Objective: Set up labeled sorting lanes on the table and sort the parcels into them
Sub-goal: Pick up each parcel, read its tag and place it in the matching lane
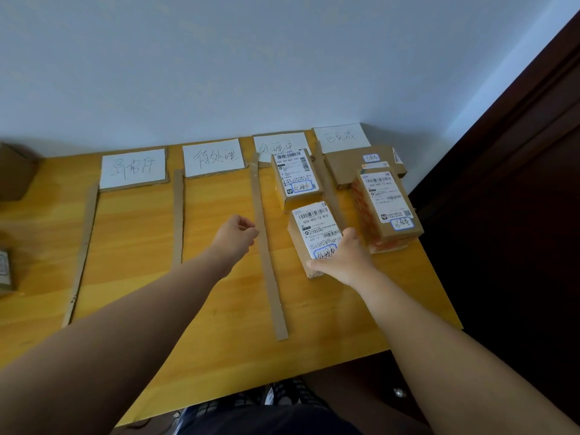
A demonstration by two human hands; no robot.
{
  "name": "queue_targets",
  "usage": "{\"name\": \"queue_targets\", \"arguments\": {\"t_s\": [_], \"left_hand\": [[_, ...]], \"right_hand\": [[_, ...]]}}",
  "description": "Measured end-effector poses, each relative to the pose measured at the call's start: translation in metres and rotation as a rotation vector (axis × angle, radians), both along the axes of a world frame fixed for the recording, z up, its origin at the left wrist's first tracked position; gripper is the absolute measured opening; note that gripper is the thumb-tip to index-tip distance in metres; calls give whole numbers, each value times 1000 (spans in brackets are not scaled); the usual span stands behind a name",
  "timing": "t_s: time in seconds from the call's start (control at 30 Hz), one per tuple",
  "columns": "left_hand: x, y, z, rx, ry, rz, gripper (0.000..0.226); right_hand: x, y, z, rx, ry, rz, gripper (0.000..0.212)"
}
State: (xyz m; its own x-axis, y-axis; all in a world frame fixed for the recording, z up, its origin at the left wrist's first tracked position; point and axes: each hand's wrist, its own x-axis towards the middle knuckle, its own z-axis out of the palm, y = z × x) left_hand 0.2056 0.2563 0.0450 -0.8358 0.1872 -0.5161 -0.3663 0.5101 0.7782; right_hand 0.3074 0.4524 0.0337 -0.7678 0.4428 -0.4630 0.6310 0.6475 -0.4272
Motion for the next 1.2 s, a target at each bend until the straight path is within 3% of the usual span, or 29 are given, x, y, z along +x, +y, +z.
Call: {"name": "queue_targets", "arguments": {"t_s": [0.47,0.63,0.9,1.2], "left_hand": [[-1,-29,7,-2,25,111,31],[-6,-33,14,-6,57,133,36],[-12,-54,35,-17,153,111,37],[-20,-149,58,-134,289,204,37]], "right_hand": [[-17,-26,-7,75,46,-77,86],[-21,-27,3,163,13,-27,105],[-43,-35,35,284,234,56,62],[-82,-112,56,141,370,326,53]]}}
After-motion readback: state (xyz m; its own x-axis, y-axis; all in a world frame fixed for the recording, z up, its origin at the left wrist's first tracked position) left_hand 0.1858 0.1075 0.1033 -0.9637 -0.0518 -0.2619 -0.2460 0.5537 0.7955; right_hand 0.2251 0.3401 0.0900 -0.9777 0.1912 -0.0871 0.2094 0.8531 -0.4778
